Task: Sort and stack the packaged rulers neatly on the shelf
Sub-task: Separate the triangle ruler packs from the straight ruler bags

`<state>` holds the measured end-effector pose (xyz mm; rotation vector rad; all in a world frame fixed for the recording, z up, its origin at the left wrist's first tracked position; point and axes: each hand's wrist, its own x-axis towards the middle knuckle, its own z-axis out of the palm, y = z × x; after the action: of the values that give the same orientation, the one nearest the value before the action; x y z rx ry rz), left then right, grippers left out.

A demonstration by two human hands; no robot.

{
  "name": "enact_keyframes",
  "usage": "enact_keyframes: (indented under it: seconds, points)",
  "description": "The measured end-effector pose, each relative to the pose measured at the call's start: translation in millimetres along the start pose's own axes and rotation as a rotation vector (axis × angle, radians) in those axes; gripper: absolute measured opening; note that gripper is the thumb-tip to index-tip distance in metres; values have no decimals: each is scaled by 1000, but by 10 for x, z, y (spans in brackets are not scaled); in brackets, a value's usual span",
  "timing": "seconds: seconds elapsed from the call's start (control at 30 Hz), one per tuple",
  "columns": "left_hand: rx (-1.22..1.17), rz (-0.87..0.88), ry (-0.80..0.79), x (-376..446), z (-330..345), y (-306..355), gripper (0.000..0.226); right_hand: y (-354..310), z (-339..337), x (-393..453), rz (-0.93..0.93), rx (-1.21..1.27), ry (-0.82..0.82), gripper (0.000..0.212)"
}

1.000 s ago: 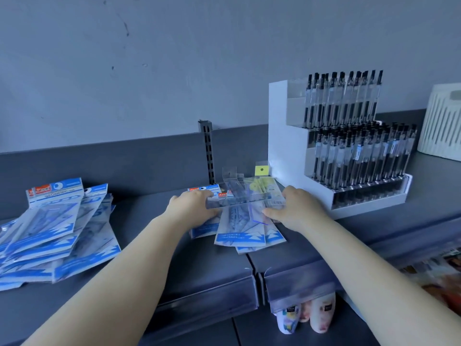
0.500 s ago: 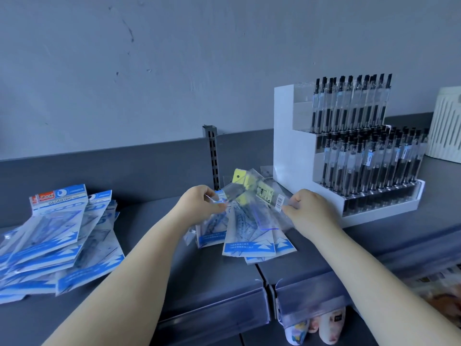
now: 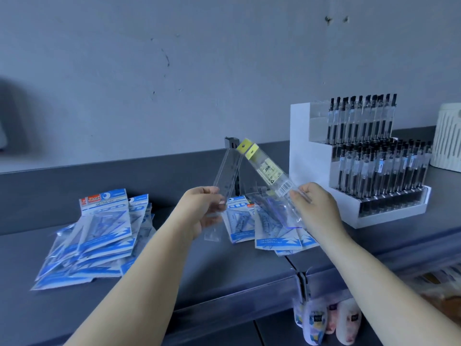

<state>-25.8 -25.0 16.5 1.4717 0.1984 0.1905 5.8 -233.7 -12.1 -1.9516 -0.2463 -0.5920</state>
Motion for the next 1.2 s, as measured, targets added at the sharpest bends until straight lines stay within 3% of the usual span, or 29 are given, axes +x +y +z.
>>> enact_keyframes:
  seconds: [0.27,0.5,0.77,1.07,1.2]
  points:
    - [-94,33,7,-399,-886,65,17,-458,592,-347,113,302,-21,15]
    - [-113,134,117,-838,-1753,225,21,-1143,1384,-750,276,611,-184,12]
    - [-60,219,321,-1360,-2997,291,22,-1954,2376,-1347,241,628,-379,14]
    - [262,271,612,-1777,-4414,347,24,-2708,3243,-2009,272,679,-548,17]
    - [561,179,708,-1736,-4907,313,24,-2936,3522,-2203,264,665,-579,18]
